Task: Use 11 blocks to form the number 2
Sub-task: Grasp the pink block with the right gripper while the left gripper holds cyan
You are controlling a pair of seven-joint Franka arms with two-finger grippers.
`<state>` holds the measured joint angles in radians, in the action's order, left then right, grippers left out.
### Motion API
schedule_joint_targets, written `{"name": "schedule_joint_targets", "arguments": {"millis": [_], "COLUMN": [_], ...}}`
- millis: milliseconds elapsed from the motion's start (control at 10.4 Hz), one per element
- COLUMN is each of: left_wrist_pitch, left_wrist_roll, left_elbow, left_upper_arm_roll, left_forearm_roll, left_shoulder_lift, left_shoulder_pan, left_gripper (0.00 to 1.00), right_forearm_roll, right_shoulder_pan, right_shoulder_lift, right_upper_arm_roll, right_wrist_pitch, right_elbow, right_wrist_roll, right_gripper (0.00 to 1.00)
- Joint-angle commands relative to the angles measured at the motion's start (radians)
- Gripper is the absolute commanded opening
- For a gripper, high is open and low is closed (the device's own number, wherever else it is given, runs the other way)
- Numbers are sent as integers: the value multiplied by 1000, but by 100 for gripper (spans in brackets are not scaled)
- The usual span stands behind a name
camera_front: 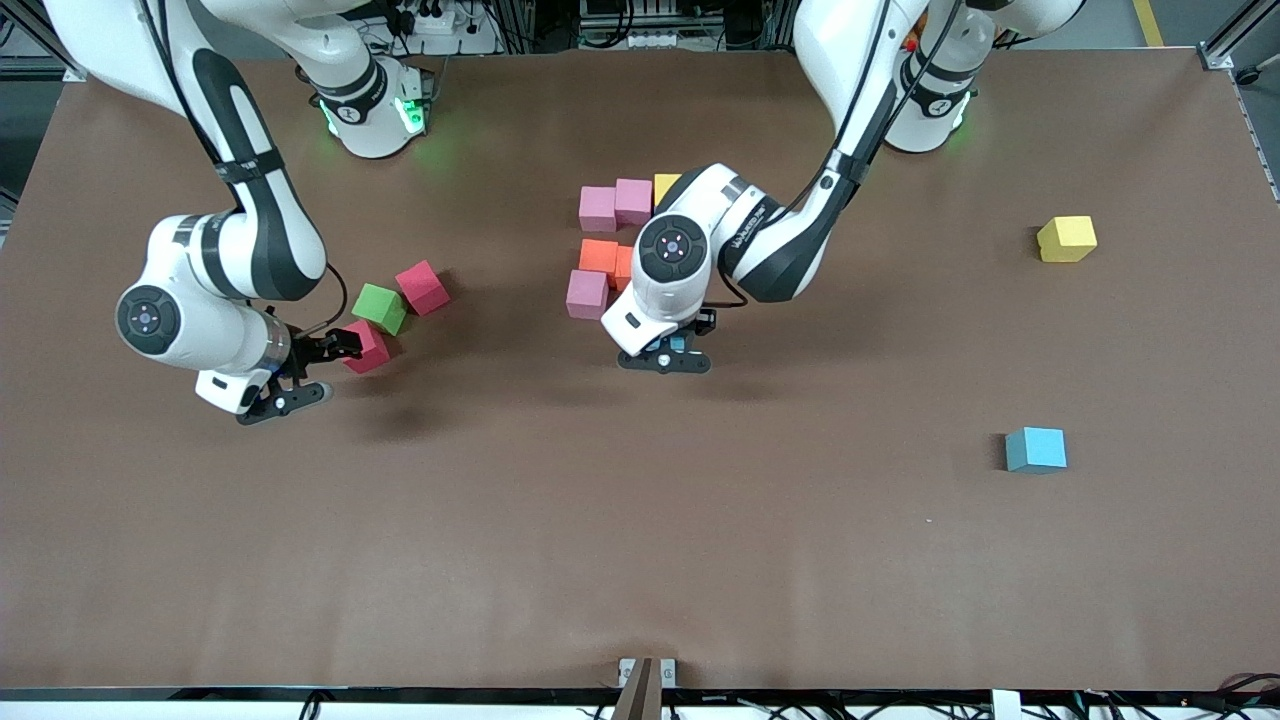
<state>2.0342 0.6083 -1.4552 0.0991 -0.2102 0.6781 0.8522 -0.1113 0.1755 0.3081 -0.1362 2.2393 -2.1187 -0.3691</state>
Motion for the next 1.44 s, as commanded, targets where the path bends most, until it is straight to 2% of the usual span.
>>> {"name": "schedule_joint_targets", "arguments": {"millis": [0,192,384,767,959,1055,1151,1343], "left_wrist_pitch": [-28,-26,-19,49,95,133,165,185], "left_wrist_roll": [11,28,31,25,22,24,24,25], "left_elbow": [94,116,128,134,136,135,134,136], "left_upper_arm_roll": [48,115,126,128,134,134,133,130], "left_forearm_roll": [-78,-205,-239,-258,-258,-258,-258,-259], "left_shoulder_lift": [63,80,98,112,126,136,146,156], "left_shoulder_pan": [48,82,102,122,128,137,140,148], "left_gripper": [28,28,28,28,29,29,29,29], "right_forearm_roll": [-30,-82,-161,-234,-234,-234,-232,-229], "right_shoulder_pan": [-17,-17,-14,-22,-25,-22,-21,-24], "right_shoulder_lift": [-21,-9,17,61,59,54,49,48], "right_upper_arm_roll": [18,18,18,15,15,14,14,10], "right_wrist_pitch": [130,138,138,177,175,168,166,161], "right_elbow": [-124,-139,-147,-149,-145,-141,-136,-94], "right_wrist_roll": [-33,-50,-109,-224,-255,-258,-258,-263], "right_gripper": [100,100,100,100,50,31,17,14]}}
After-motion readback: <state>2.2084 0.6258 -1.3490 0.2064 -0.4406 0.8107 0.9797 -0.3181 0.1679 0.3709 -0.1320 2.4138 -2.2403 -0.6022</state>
